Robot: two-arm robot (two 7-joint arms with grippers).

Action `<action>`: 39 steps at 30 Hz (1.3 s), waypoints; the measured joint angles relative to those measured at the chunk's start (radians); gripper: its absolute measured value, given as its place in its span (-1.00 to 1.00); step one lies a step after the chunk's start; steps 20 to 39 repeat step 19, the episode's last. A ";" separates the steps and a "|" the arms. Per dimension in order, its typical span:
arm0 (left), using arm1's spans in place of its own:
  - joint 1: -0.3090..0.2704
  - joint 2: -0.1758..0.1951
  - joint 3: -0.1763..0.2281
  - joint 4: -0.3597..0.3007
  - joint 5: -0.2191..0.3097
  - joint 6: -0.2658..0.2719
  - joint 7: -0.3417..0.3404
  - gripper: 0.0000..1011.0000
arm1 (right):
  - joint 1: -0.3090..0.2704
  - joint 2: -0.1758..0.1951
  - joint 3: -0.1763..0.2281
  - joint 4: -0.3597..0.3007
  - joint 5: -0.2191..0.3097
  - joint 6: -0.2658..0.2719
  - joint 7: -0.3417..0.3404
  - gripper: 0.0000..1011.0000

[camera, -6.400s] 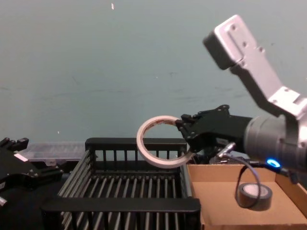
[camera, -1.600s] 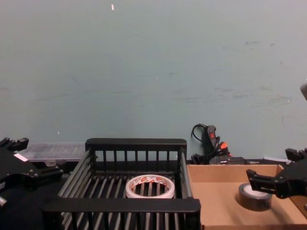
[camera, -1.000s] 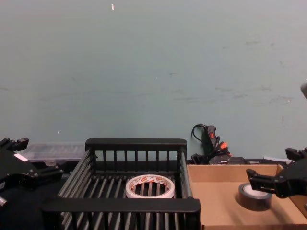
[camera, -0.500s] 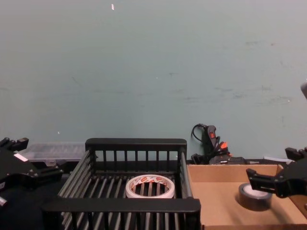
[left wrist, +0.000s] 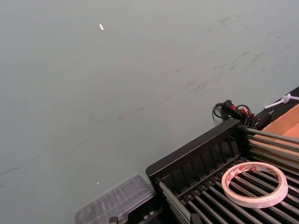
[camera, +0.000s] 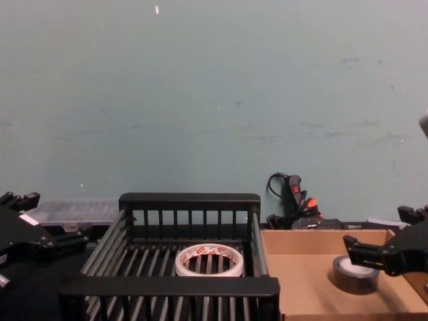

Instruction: Pick up the white tape and place it into the black box , Pick up the silver tape and place it into the brown box.

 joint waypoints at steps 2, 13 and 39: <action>0.000 0.000 0.000 0.000 0.000 0.000 0.000 0.98 | 0.000 0.000 0.000 0.000 0.000 0.000 0.000 0.98; 0.000 0.000 0.000 0.000 0.000 0.000 0.000 0.98 | 0.000 0.000 0.000 0.000 0.000 0.000 0.000 0.98; 0.000 0.000 0.000 0.000 0.000 0.000 0.000 0.98 | 0.000 0.000 0.000 0.000 0.000 0.000 0.000 0.98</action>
